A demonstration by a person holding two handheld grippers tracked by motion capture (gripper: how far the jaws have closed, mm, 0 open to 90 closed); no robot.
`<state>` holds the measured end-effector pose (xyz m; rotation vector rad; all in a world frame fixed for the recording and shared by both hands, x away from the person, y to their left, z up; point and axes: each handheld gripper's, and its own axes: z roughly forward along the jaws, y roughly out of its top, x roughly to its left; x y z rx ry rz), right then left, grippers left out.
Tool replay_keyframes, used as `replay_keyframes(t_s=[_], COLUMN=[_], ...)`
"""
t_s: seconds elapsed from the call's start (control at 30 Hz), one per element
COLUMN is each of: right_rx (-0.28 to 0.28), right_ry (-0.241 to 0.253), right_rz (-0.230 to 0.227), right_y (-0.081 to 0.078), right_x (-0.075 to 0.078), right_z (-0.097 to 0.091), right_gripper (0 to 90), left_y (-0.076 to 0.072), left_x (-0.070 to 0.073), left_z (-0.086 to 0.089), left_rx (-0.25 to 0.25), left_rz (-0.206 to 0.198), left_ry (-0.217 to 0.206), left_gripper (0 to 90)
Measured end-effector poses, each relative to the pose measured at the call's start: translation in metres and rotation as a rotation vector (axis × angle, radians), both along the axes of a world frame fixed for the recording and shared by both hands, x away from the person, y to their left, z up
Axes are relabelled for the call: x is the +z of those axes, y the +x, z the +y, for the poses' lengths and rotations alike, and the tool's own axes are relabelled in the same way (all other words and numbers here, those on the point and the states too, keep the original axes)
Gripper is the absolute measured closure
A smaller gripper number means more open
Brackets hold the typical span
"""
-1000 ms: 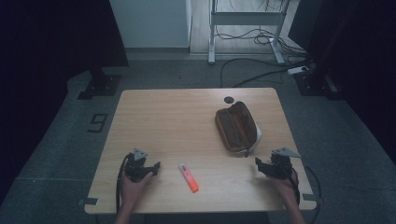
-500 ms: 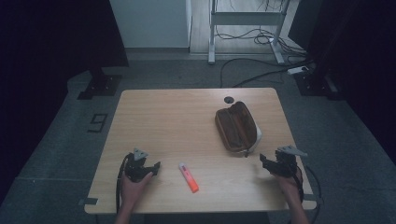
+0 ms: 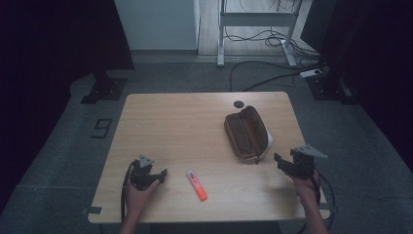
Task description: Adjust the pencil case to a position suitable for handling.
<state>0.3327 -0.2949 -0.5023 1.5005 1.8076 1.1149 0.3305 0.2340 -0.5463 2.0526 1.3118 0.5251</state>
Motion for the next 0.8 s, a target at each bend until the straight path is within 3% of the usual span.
replay_keyframes(t_s=[0.23,0.37,0.8], right_rx=[0.024,0.037,0.070], right_ry=[-0.009,0.018,0.026], right_rz=[-0.028,-0.049,-0.068], right_y=[0.008,0.014,0.032], right_x=[0.009,0.014,0.023], right_z=[0.003,0.009,0.030], right_gripper=[27.3,27.1,26.7], left_y=[0.000,0.000,0.000], left_x=[0.000,0.000,0.000], left_z=[0.000,0.000,0.000], left_rx=[0.000,0.001,0.001], left_rz=[0.000,0.000,-0.001], left_ry=[0.000,0.001,0.001], left_gripper=[22.4,22.4,22.4])
